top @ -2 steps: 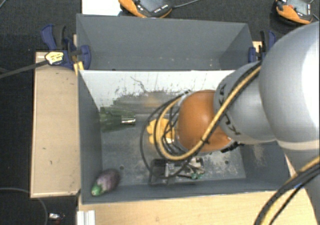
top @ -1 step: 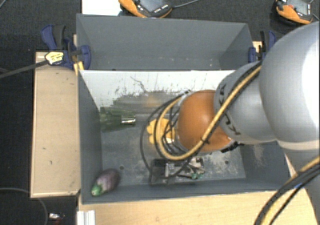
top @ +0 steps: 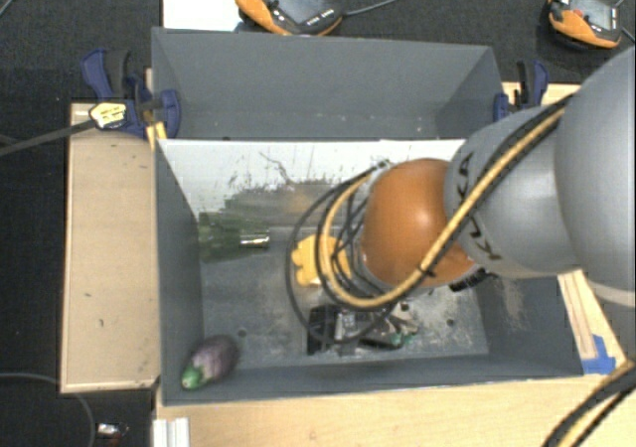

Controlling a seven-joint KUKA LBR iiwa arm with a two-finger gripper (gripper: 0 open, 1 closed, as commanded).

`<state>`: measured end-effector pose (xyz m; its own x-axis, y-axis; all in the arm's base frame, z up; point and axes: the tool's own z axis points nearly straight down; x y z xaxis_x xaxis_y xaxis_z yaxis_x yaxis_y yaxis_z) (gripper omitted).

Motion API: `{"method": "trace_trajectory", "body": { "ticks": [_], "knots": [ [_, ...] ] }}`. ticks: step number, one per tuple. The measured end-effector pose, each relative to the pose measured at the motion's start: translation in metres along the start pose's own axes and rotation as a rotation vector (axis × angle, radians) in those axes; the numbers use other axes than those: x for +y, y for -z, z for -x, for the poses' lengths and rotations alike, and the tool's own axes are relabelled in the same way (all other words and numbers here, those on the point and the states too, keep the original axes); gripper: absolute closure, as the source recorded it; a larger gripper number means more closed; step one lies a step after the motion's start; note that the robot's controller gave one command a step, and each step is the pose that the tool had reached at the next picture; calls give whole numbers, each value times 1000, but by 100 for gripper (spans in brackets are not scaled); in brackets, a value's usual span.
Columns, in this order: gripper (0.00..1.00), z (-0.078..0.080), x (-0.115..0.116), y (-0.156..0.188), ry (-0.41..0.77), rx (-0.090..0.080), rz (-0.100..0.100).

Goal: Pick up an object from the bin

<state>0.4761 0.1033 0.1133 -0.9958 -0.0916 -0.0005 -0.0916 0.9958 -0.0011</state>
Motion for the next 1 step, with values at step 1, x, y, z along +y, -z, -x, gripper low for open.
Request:
{"method": "trace_trajectory", "body": {
  "ticks": [1],
  "knots": [
    [100,-1,0,-6,0,1,0]
  ]
}}
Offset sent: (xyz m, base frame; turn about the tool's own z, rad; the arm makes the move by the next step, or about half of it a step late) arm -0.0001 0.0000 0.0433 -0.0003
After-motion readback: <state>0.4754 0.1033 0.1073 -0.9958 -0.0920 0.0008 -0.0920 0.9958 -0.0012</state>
